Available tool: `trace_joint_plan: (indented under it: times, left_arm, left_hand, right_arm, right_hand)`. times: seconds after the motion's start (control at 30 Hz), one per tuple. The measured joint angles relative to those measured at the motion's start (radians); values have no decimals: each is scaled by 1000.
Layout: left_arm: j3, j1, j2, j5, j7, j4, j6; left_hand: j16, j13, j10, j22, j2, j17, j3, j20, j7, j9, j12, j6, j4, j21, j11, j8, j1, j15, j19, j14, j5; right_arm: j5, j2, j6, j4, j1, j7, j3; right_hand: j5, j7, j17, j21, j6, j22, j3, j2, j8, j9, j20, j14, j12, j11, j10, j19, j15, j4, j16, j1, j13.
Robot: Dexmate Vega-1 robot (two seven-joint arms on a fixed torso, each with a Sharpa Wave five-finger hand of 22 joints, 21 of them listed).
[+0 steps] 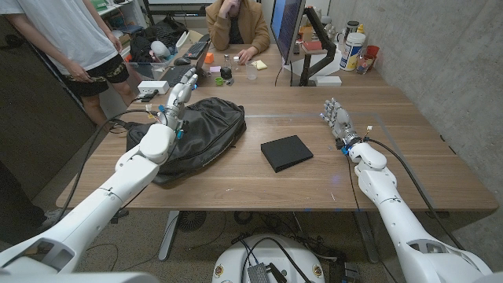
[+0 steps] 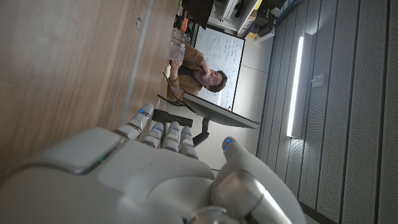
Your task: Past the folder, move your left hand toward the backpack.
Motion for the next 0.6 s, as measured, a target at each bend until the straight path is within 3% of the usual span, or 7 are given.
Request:
trace_joint_plan:
  times: [0.6]
  left_arm:
    - [-4,4,9,45,17,-23,24]
  left_hand:
    - [0,0,0,0,-3,0,0,4,-2,0,0,9,0,-5,0,0,3,0,-4,0,0]
  right_arm:
    - [1,0,3,9,4,2,0]
  right_hand:
    - [0,0,0,0,0,0,0,0,0,0,4,0,0,0,0,4,0,0,0,0,0]
